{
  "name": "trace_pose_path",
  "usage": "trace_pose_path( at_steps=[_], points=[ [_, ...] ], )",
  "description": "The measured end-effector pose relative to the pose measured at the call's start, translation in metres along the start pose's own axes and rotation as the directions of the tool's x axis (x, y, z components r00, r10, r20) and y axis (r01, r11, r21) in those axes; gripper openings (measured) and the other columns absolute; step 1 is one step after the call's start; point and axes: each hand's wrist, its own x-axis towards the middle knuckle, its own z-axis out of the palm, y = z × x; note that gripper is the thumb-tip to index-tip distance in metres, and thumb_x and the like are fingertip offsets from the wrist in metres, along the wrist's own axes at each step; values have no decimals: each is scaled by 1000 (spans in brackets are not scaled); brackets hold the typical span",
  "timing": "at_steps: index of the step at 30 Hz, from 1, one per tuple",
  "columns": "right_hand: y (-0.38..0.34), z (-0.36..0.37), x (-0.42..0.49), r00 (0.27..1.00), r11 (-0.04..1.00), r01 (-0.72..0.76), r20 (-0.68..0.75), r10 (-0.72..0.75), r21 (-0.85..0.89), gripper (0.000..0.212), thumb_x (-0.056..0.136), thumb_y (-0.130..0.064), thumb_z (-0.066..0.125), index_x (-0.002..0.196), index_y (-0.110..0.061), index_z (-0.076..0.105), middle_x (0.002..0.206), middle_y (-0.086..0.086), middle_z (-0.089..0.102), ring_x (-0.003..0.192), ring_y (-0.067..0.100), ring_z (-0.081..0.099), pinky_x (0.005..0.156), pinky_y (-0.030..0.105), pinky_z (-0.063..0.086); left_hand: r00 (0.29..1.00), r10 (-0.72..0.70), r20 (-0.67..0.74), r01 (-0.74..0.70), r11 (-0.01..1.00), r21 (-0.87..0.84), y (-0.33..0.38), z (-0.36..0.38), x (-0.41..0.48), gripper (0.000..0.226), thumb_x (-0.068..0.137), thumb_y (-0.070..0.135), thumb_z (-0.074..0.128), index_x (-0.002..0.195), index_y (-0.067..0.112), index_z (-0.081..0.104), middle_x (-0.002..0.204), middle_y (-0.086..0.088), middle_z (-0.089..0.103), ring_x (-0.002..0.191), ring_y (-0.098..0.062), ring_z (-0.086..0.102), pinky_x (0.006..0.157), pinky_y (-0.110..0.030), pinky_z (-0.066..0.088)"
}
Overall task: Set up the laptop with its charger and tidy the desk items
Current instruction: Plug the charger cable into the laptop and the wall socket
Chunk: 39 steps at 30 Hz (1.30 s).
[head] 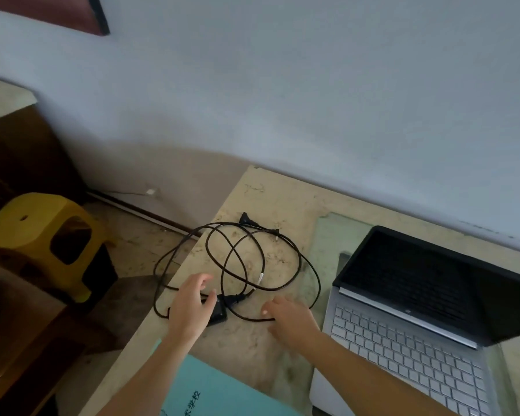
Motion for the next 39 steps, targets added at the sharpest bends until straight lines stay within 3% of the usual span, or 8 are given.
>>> trace_pose_path(
  at_steps=[13, 18, 20, 23, 27, 31, 36, 39],
  points=[
    [13, -12, 7, 999, 991, 15, 44, -21, 130, 20, 91, -31, 51, 107, -30, 62, 105, -8, 66, 98, 14, 62, 78, 31, 46, 998, -66, 13, 64, 993, 99, 31, 34, 70, 24, 88, 29, 61, 111, 21, 64, 99, 4, 72, 83, -13, 65, 68, -24, 49],
    [7, -25, 14, 984, 913, -172, 16, 178, 371, 23, 89, -31, 46, 97, -32, 67, 91, -13, 68, 85, 10, 66, 75, 29, 54, 1000, -8, -29, 7, 1000, -31, 42, 26, 59, 19, 86, 26, 64, 104, 20, 68, 85, 9, 68, 70, -3, 58, 59, -13, 41],
    [4, -36, 18, 952, 750, -194, -62, 298, 632, 21, 93, -32, 49, 93, -26, 68, 84, -9, 70, 78, 13, 67, 70, 27, 54, 999, 16, -30, -19, 994, -106, 54, 22, 47, 17, 85, 26, 65, 100, 21, 68, 77, 13, 65, 67, -2, 59, 58, -14, 44],
    [-1, -63, 29, 889, 250, -160, 29, 458, 955, 23, 97, -23, 47, 94, -13, 68, 73, 0, 70, 59, 13, 64, 56, 22, 51, 995, 100, -14, -101, 976, -191, 75, 14, 23, 12, 82, 27, 67, 94, 26, 68, 72, 18, 63, 65, 1, 61, 57, -13, 48],
    [-3, -103, 32, 841, -321, -136, 281, 463, 937, 29, 100, -24, 41, 99, -6, 64, 63, 5, 72, 49, 15, 65, 50, 26, 54, 960, 280, 18, -268, 936, -229, 94, 3, -19, 9, 81, 30, 66, 90, 29, 67, 70, 18, 64, 67, -5, 62, 56, -17, 50],
    [3, -120, 8, 833, -505, -7, 284, 475, 863, 23, 97, -8, 41, 104, -1, 61, 67, 11, 68, 43, 15, 61, 44, 22, 52, 949, 314, 33, -297, 924, -243, 100, -3, -55, 8, 81, 26, 69, 87, 30, 67, 66, 19, 62, 58, -4, 57, 52, -18, 48],
    [10, -119, -33, 813, -582, 27, 321, 485, 812, 30, 100, -8, 32, 84, -4, 57, 48, 7, 63, 32, 12, 53, 35, 17, 44, 916, 372, 153, -341, 920, -193, 110, 3, -96, 4, 81, 28, 69, 84, 26, 66, 67, 15, 62, 60, -2, 58, 56, -14, 47],
    [21, -116, -62, 801, -604, 55, 326, 502, 795, 31, 104, -20, 36, 87, -1, 54, 62, 9, 62, 31, 11, 49, 33, 17, 42, 880, 393, 268, -344, 915, -210, 120, 15, -119, 7, 83, 31, 65, 86, 25, 64, 70, 14, 62, 63, -3, 59, 61, -17, 50]
  ],
)
